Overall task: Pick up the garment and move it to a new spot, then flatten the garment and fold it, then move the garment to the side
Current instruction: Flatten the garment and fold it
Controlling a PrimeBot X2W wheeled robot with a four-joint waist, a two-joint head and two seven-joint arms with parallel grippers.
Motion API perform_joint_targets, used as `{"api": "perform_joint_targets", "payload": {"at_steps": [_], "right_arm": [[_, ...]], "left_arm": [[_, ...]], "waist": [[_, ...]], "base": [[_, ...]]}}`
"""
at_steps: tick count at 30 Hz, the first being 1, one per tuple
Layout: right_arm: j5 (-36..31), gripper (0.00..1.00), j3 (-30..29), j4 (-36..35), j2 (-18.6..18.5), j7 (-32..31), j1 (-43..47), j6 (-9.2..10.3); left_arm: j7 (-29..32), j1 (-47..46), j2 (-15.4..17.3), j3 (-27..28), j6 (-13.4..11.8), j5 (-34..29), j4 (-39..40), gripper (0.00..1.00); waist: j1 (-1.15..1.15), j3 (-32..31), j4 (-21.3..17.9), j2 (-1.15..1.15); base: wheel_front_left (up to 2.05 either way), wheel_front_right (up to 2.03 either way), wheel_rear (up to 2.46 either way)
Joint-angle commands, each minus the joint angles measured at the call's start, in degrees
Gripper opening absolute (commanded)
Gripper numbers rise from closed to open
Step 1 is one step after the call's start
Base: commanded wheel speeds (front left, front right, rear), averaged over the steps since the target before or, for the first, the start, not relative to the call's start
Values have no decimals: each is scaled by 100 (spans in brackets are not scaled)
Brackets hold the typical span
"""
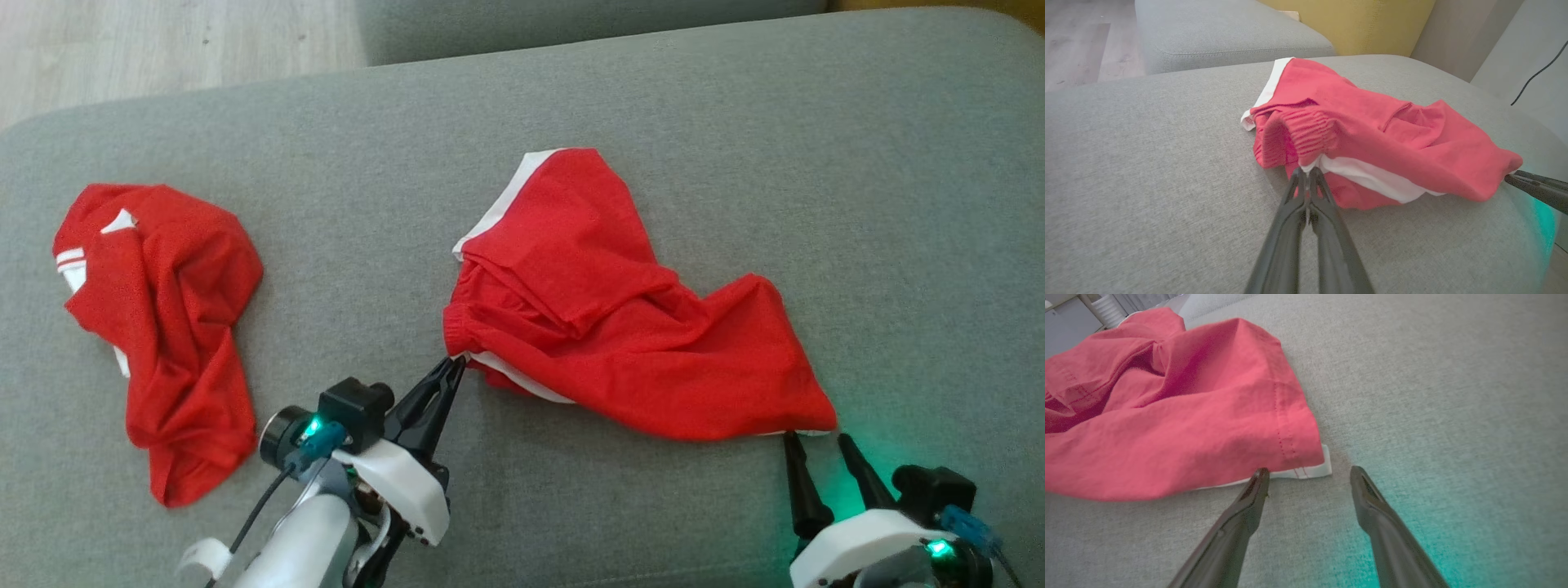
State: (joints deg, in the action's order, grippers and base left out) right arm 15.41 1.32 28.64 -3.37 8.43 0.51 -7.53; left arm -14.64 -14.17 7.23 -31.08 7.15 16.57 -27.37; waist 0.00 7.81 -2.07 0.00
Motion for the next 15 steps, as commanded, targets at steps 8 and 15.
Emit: {"api": "perform_joint_targets", "payload": {"at_steps": [8, 15], "right_arm": [[-200, 100, 66, 46, 19, 18, -371, 4], [-221, 93, 175, 272, 29, -83, -537, 4]], "left_arm": [[-36, -145, 63, 211, 34, -77, 212, 0], [-36, -205, 73, 198, 34, -79, 202, 0]], "waist": [[0, 62, 72, 0], [0, 125, 113, 0]], "base": [[0, 0, 0], [0, 0, 0]]}}
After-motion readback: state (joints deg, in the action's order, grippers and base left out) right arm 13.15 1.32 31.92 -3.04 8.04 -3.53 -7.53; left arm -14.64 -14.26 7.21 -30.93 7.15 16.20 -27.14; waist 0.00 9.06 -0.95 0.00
